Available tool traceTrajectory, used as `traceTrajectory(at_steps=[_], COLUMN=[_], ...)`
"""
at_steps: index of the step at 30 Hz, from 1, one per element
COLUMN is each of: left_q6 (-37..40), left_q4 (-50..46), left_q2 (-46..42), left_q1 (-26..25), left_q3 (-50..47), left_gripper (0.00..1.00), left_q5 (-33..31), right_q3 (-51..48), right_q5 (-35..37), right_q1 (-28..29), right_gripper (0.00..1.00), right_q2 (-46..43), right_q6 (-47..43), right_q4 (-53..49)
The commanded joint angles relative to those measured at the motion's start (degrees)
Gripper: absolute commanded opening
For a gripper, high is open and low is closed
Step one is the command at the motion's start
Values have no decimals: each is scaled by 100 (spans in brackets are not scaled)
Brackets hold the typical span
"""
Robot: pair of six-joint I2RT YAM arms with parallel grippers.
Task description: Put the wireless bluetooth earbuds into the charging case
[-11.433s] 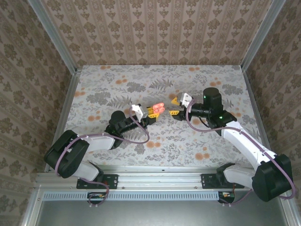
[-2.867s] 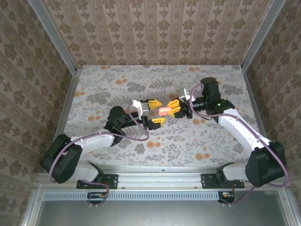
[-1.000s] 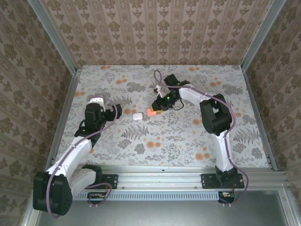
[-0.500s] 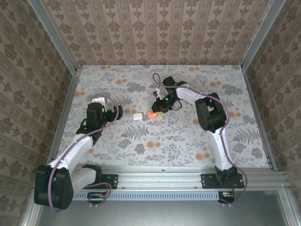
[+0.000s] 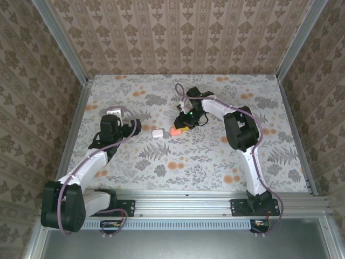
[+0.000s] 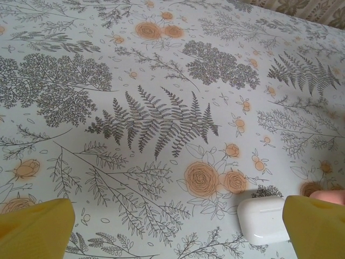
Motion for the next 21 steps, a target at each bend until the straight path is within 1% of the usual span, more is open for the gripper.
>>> traceTrajectory(at_steps=[1,6,15,19,21], left_q6=[-43,-20,68,219,358], left_q4=[81,11,-41,-148,-266], left_q2=[85,186,341,389,398], left_q1=[53,51,62,80,113], left_q3=[217,304,444,574,699], left_gripper=[100,100,100,100,100], left_q5=[125,139,109,17,-78], right_q3=[186,208,226,160,-141], right_q5=[212,282,467,600,747], right_q1=[-62,-122,-238,-304,-358], right_gripper=[42,47,49,50,51], right_q2=[171,171,73,-220,-610], right_q6=[89,89,103,140,213], right_q4=[-227,-248,-263,-271,-93])
